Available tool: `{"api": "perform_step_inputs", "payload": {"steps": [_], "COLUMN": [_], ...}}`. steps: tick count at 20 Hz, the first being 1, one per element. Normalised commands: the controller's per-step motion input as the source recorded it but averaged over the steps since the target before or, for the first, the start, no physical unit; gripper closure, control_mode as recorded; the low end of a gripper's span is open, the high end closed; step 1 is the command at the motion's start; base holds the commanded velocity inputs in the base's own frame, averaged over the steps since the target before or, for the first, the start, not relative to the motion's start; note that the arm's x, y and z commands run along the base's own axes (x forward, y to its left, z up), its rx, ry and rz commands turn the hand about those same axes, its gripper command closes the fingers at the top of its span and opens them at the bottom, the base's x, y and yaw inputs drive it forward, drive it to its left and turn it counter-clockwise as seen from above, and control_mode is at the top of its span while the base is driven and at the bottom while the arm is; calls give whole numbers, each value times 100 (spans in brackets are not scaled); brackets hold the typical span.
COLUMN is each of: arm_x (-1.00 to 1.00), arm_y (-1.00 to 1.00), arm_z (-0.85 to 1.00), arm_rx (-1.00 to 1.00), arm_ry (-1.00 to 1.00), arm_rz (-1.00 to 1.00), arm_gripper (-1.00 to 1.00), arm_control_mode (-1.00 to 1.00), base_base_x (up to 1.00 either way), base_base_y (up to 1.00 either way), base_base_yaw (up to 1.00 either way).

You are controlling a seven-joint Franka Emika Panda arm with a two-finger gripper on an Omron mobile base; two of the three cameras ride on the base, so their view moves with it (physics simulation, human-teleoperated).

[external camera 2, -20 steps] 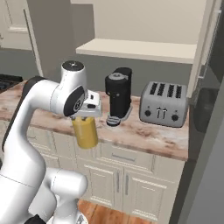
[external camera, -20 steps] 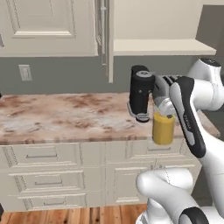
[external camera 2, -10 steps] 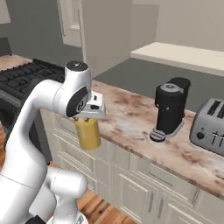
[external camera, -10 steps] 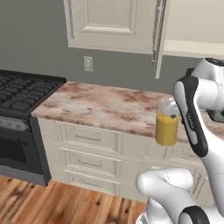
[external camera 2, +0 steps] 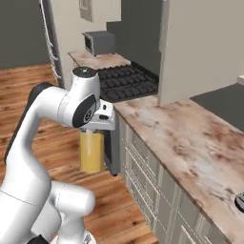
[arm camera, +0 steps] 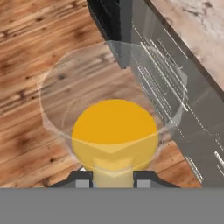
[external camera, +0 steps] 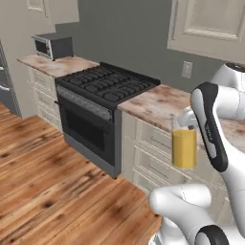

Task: There is a tray on the dining counter. Grab the cup, mug, and pitcher and place them on the tray. The pitcher may be placed next to the tray if it cannot fit the tray.

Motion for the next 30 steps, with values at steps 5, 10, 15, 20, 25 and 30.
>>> {"api": "perform_step_inputs", "payload": {"steps": [5, 10, 15, 20, 25, 30], "arm_x": [0, 0, 0, 0, 0, 0], "arm_y": [0, 0, 0, 0, 0, 0], "arm_z": [0, 0, 0, 0, 0, 0], "arm_rx": [0, 0, 0, 0, 0, 0], "arm_ry": [0, 0, 0, 0, 0, 0], "arm_rz": [0, 0, 0, 0, 0, 0], "arm_gripper": [100, 100, 100, 100, 100, 100], "arm_control_mode": [100, 100, 100, 100, 100, 100], "base_base_x": [21, 56, 86, 95, 98, 100], "base_base_y": [38, 11, 21, 70, 84, 85], "base_base_yaw": [69, 34, 17, 15, 20, 22]}}
